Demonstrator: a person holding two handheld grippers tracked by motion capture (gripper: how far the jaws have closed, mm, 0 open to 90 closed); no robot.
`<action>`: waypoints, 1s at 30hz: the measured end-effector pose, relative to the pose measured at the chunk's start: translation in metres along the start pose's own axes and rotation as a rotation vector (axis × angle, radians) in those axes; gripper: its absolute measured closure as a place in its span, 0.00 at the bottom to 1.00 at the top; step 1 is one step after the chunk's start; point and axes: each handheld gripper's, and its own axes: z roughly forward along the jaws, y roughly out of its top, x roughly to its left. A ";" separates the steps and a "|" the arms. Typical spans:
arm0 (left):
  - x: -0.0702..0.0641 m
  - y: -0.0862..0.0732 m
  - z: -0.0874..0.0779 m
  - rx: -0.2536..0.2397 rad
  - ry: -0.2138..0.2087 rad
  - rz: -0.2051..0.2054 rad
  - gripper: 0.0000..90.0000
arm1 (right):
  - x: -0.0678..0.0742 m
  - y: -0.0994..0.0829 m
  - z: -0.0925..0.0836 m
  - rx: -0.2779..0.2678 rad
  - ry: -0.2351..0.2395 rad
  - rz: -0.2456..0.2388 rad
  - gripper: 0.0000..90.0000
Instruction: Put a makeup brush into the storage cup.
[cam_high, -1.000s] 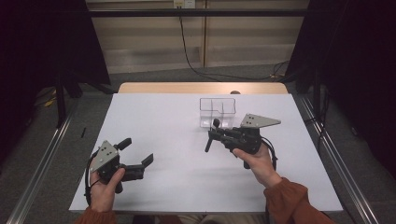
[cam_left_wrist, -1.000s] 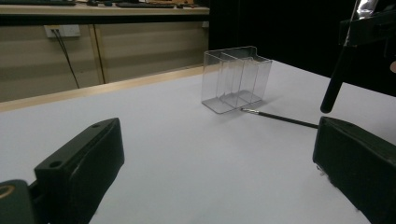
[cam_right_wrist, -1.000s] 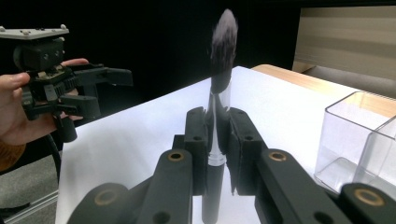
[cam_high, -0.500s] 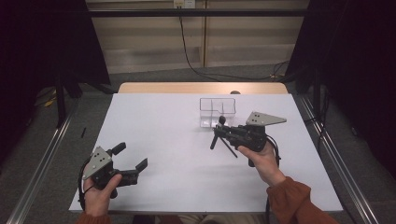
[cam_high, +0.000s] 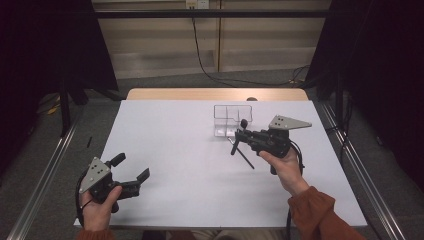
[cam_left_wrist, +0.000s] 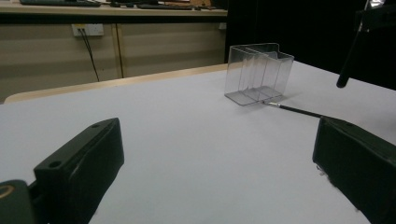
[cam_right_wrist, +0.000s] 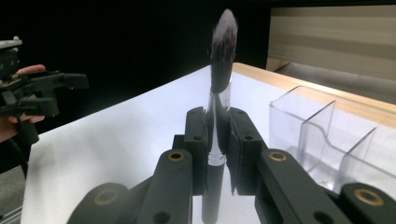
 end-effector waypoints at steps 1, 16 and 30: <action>0.000 0.000 0.000 -0.004 -0.001 -0.001 0.02 | -0.001 0.002 -0.001 -0.002 -0.006 -0.002 0.89; 0.000 -0.004 0.004 0.015 0.027 -0.030 0.02 | -0.027 0.020 -0.004 0.002 -0.075 -0.008 0.89; 0.000 -0.004 0.004 0.013 0.024 -0.005 0.02 | -0.045 0.046 -0.003 -0.003 -0.123 -0.017 0.89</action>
